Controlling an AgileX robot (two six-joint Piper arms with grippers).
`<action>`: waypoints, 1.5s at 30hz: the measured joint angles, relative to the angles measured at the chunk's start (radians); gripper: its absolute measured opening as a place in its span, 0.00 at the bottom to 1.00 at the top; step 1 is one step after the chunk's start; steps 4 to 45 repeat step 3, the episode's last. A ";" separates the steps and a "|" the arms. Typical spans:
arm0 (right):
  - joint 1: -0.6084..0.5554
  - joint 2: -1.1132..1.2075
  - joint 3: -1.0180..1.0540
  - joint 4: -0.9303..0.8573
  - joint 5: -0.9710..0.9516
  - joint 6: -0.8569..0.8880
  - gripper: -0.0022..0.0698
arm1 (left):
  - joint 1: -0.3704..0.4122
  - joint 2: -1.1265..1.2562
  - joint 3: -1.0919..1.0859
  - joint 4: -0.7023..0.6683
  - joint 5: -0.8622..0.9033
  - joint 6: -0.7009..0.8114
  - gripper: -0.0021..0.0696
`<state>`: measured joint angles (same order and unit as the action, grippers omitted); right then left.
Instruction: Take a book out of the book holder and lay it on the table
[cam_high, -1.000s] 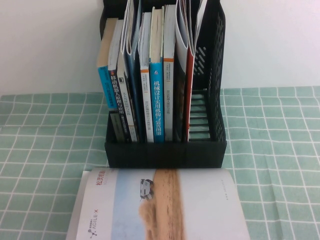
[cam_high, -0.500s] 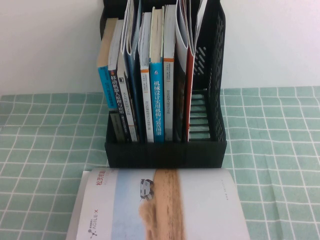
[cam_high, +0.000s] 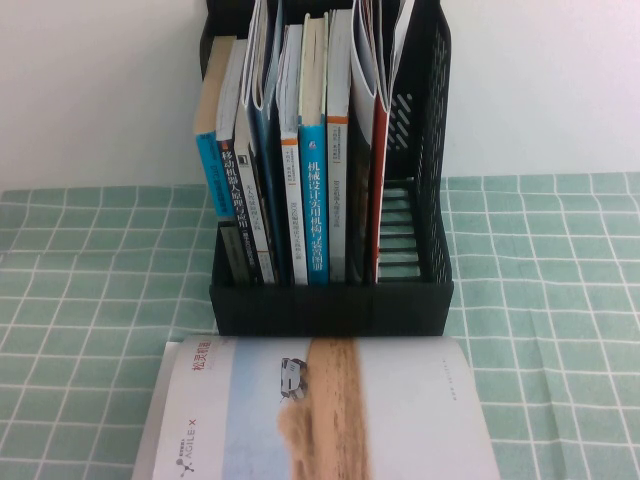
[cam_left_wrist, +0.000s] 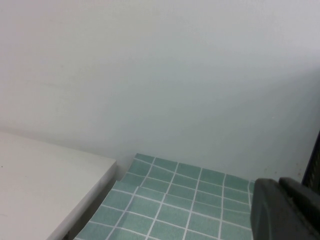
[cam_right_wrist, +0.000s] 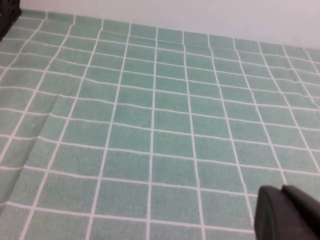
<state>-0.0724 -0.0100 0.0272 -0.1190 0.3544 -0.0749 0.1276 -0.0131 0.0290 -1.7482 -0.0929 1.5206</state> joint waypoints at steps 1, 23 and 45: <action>0.000 0.000 0.000 0.000 0.000 0.000 0.03 | 0.000 0.000 0.000 0.000 0.000 0.000 0.03; 0.000 0.000 0.000 0.000 0.000 0.000 0.03 | 0.000 0.000 0.000 0.000 0.000 0.000 0.03; 0.000 0.000 0.000 0.000 0.000 0.000 0.03 | 0.000 0.000 0.000 0.000 0.000 0.000 0.03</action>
